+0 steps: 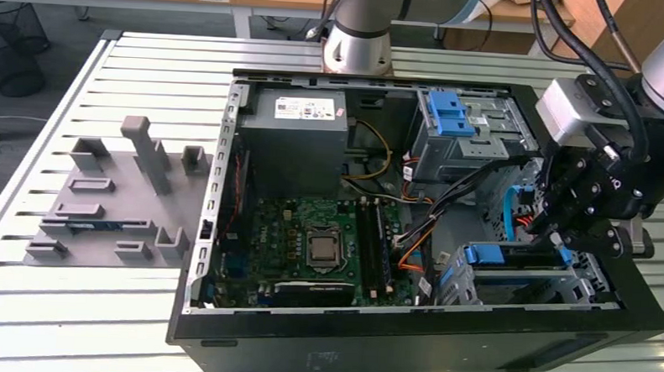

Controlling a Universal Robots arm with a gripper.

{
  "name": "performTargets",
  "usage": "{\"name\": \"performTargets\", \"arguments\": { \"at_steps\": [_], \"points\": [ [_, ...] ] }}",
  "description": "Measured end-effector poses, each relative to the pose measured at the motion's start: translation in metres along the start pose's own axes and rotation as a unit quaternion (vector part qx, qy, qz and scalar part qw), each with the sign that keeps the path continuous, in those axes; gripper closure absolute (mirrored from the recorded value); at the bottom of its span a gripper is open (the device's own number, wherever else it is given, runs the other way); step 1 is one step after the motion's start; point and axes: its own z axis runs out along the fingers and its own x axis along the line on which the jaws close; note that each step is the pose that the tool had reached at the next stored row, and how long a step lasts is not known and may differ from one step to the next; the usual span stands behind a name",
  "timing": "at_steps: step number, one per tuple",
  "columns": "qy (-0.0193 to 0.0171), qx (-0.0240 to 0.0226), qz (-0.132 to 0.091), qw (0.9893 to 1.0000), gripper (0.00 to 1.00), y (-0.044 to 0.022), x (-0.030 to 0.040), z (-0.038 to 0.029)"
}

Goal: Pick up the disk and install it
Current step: 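Insert the first disk wire, then insert the second disk wire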

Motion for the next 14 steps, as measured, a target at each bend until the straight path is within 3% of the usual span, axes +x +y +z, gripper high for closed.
{"name": "performTargets", "arguments": {
  "at_steps": [1, 3, 14],
  "points": [
    [0.0001, 0.0, 0.0, 1.0, 0.76, 0.0, 0.0, -0.0001],
    [0.0001, 0.0, 0.0, 1.0, 0.89, 0.0, 0.0, -0.0002],
    [0.0001, 0.0, 0.0, 1.0, 0.89, 0.0001, 0.0, -0.001]
  ]
}}
